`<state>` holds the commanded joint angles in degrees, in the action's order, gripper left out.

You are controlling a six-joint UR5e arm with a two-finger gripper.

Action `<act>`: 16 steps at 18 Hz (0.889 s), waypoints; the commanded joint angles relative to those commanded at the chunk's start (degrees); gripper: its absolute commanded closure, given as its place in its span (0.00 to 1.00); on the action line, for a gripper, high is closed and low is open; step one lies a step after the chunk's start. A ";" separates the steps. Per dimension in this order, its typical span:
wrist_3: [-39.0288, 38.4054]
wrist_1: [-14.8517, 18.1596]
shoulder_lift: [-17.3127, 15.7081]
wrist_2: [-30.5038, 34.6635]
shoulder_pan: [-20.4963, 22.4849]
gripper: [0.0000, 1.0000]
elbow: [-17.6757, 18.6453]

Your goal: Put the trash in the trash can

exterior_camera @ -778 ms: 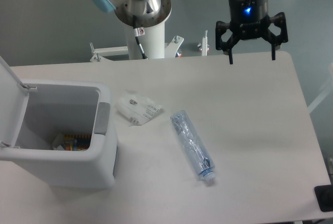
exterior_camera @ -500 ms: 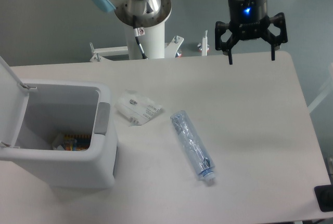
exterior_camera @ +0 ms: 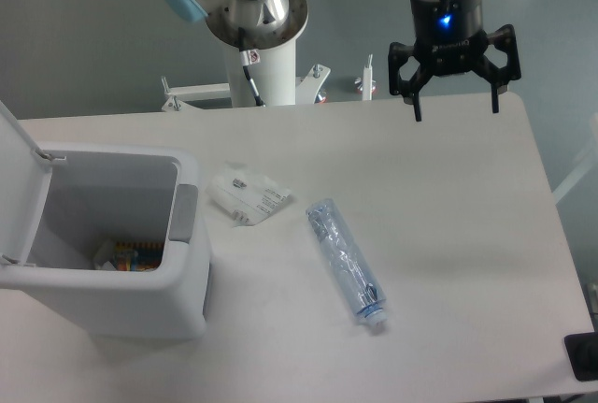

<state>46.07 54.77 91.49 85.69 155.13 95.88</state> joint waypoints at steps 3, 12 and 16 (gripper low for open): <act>-4.57 -3.62 0.61 -0.09 -0.78 0.00 1.85; -0.12 -4.06 -1.39 0.00 -4.66 0.00 7.21; 11.65 -3.71 -3.16 -1.66 -7.38 0.00 11.25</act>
<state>57.72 51.06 88.33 84.03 147.75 107.13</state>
